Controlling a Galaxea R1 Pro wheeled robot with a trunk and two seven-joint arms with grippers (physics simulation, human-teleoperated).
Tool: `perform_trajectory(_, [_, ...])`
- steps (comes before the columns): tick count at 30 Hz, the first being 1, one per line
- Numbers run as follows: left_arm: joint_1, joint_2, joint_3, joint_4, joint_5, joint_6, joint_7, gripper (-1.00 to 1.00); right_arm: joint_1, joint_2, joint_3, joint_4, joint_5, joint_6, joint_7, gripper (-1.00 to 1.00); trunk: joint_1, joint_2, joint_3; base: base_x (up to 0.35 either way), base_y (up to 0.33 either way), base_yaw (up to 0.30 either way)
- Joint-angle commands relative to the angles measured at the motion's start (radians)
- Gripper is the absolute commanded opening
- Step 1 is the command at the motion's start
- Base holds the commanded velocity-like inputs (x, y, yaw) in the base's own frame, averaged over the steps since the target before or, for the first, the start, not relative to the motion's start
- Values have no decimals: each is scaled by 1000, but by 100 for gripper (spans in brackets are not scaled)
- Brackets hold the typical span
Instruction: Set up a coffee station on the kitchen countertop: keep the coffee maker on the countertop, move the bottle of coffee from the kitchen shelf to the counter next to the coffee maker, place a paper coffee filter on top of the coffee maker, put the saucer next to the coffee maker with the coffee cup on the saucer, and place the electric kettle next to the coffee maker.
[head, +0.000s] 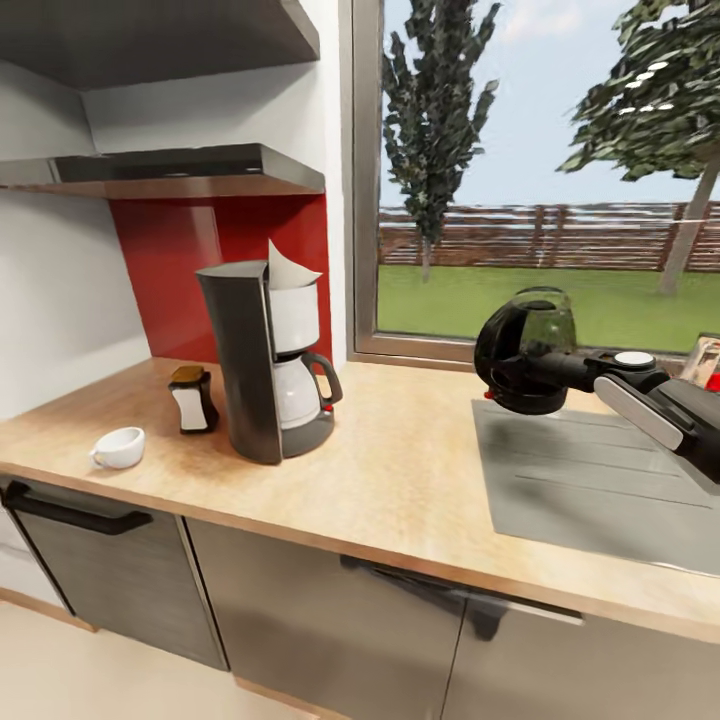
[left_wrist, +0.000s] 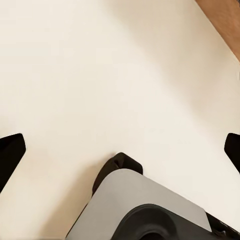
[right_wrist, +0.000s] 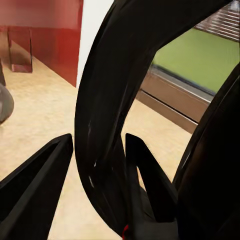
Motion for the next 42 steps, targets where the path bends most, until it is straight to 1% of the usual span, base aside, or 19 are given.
perform_trajectory(1, [-1,0,8,2,-3,-2,-5,100,-2,-1,2,-1,-12,4,-2,-100,0,-1,-1,0,0,267])
perform_trajectory(32, [-1,0,8,2,-4,-3,-5,100,-1,-1,4,-1,-14,3,-2,-100,0,-1,-1,0,0,265])
perform_trajectory(42, [-1,0,8,2,-4,-2,-5,100,0,-1,3,9,-12,2,-3,-100,0,-1,-1,94,0,31])
